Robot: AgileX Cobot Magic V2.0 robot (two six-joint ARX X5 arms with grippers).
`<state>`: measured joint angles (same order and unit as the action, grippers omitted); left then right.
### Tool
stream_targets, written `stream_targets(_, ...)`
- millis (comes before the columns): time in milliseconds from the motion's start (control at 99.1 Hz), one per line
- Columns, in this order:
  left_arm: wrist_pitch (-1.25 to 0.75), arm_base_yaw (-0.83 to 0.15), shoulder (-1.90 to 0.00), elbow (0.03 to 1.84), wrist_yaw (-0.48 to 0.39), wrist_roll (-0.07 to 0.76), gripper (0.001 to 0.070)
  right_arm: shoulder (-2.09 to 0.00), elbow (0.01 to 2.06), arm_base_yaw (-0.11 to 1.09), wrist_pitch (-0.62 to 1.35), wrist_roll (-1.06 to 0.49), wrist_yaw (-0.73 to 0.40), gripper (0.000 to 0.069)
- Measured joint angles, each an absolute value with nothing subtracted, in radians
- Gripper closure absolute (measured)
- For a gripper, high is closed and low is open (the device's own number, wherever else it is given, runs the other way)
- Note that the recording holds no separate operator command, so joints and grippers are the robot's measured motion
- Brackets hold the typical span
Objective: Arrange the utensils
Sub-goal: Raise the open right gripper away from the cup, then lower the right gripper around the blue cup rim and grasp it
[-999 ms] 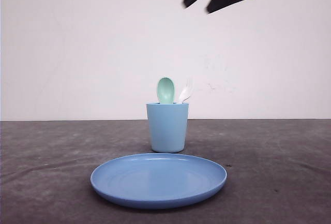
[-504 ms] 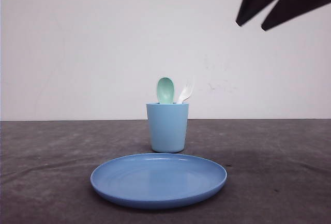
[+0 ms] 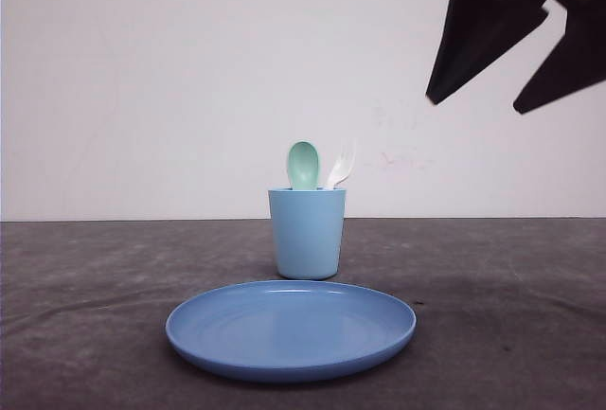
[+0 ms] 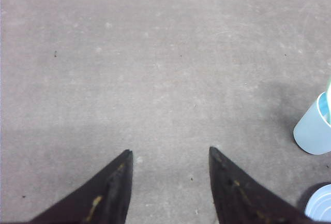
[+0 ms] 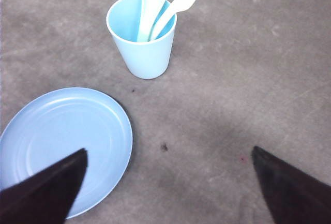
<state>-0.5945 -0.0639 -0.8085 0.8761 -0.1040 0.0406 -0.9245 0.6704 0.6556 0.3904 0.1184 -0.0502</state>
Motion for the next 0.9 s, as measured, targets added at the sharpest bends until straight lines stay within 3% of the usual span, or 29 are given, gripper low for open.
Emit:
stream_targets(404,-0.595,-0.064,-0.809,0.876,-0.104,0.04,0.0433,-1.14,0.657,0.654,0.144,0.122,-0.015,0.001)
stream_targets(797,-0.595,-0.064,-0.809,0.876,-0.104,0.04,0.0433,-1.436,0.657,0.563,-0.22,0.121,0.218,0.001)
stream_targets(898,-0.594,-0.064,-0.809,0.876,-0.104,0.041,0.0433,-1.491,0.657,0.551,-0.285,0.115,0.234,0.001)
